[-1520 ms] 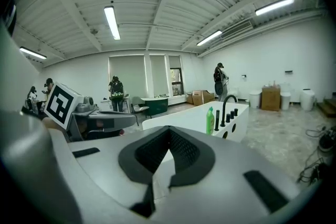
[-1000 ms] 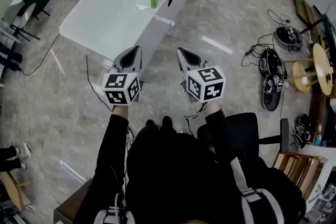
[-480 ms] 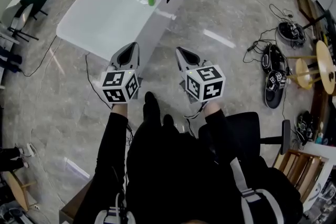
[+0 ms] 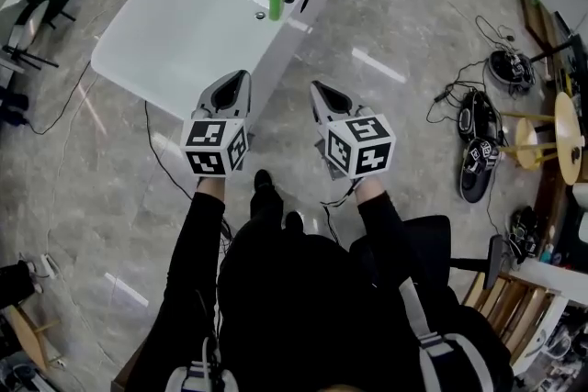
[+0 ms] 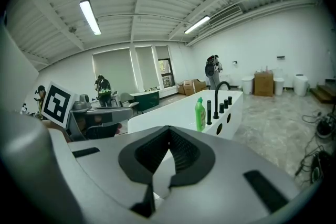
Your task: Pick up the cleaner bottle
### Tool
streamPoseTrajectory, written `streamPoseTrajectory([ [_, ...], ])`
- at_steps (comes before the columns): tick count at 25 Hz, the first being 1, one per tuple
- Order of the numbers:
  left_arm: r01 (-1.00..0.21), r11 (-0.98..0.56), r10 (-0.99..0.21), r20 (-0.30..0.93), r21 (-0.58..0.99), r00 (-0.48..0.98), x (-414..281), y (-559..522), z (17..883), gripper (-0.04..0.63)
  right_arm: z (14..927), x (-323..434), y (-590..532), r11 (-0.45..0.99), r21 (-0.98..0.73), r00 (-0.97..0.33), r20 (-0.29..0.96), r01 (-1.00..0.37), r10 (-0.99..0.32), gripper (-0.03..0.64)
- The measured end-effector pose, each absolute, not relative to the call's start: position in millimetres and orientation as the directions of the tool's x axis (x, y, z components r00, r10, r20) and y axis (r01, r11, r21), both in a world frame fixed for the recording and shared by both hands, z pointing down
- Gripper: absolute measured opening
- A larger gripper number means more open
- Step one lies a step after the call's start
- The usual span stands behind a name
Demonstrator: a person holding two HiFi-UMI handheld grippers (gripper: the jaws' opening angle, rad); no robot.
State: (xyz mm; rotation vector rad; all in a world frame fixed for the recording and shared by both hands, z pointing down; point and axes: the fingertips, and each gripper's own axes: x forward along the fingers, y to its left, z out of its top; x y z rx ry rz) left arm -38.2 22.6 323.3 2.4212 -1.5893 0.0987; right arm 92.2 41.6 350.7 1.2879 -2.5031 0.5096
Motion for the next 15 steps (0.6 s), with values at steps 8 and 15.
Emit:
streamPoseTrajectory([
  [8, -0.896, -0.415, -0.877, 0.192, 0.157, 0.44, -56.9, -40.7, 320.2, 0.009, 351.5, 69.8, -20.6, 0.516, -0.172, -0.537, 0.413, -0.839, -0.735, 0.002],
  [15, -0.884, -0.438, -0.866, 0.187, 0.165, 0.464, -72.3, -75.1, 321.6, 0.009, 354.3, 51.9, -55.2, 0.497, -0.161, -0.514, 0.424, -0.853, -0.746, 0.002],
])
